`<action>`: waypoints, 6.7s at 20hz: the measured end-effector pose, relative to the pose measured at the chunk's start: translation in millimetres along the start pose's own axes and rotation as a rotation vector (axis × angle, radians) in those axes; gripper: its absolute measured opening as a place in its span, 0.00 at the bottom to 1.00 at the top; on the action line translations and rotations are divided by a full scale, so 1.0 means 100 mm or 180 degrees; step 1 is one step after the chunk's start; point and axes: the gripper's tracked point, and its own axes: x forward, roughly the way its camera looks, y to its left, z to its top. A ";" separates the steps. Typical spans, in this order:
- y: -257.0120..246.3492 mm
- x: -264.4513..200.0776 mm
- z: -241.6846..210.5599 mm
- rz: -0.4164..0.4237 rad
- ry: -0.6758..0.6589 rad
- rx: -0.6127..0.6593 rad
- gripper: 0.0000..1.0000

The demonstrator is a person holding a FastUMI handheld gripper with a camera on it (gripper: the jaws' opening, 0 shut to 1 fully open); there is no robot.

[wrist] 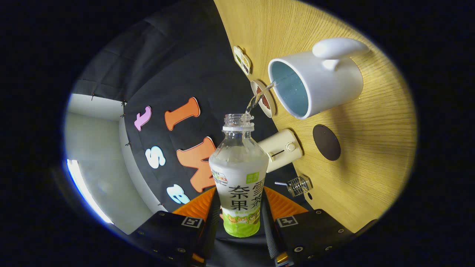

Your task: Take the bottle from table, then pour the juice into the cup, finally place the bottle on the coaster

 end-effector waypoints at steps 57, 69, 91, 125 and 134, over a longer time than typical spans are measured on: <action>-0.22 -0.01 0.34 -0.0454 -0.0407 -0.1539 0.58; 0.05 0.33 0.04 -0.0413 -0.0120 -0.4204 0.58; -0.74 1.05 0.01 -0.0983 0.0320 -0.6626 0.58; 1.71 -1.53 -2.64 0.0763 0.0423 -0.6186 0.96; 2.00 -1.87 -2.95 0.0983 0.0440 -0.6242 0.96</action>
